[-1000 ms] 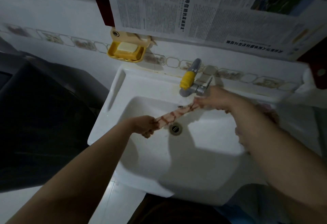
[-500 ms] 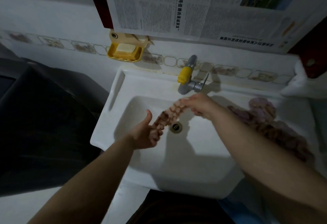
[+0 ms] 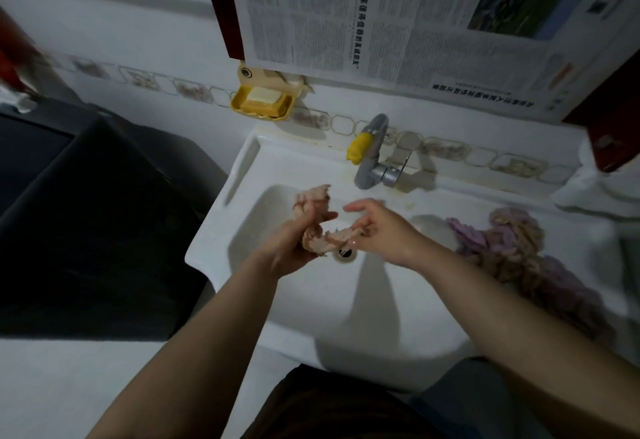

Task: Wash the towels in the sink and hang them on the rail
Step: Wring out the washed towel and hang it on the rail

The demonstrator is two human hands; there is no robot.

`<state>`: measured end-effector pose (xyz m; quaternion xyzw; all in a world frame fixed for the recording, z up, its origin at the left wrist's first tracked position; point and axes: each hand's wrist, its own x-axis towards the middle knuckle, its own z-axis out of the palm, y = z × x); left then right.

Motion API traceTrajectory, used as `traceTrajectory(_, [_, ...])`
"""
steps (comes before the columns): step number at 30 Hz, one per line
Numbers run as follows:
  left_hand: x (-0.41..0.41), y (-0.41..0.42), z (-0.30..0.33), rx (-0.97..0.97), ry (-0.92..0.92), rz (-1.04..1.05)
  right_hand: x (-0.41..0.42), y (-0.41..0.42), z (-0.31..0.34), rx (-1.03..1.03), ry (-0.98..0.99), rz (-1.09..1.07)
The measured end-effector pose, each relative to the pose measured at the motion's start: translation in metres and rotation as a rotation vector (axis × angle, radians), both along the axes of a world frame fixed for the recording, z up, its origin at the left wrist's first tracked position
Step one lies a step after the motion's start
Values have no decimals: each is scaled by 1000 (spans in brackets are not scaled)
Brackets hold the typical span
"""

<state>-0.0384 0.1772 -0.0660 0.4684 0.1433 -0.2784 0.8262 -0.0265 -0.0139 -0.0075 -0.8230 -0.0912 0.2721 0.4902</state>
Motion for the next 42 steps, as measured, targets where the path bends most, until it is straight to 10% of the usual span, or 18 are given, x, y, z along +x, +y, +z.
traceTrajectory(10, [-5, -15, 61, 582, -205, -707, -3, -6, 12, -195, -412, 256])
traceTrajectory(15, [-3, -19, 79, 319, 76, -529, -19, -30, 4, -190, -824, 272])
traceTrajectory(20, [-5, -45, 101, 395, 98, -794, -9, -36, 4, -398, -1236, 556])
traceTrajectory(25, [2, -59, 103, 782, 101, -934, 1, -28, 9, -623, -1105, 603])
traceTrajectory(28, [4, -67, 85, 1429, -265, -954, -3, -14, 24, -911, -728, 495])
traceTrajectory(32, [1, -68, 82, 1935, -748, -877, -4, 1, 26, -652, -175, 383])
traceTrajectory(36, [11, -54, 97, 1967, -1142, -1053, -12, 2, 26, -104, 487, 19])
traceTrajectory(42, [34, -30, 92, 1703, -1869, -780, -9, -1, 30, 258, 927, -9])
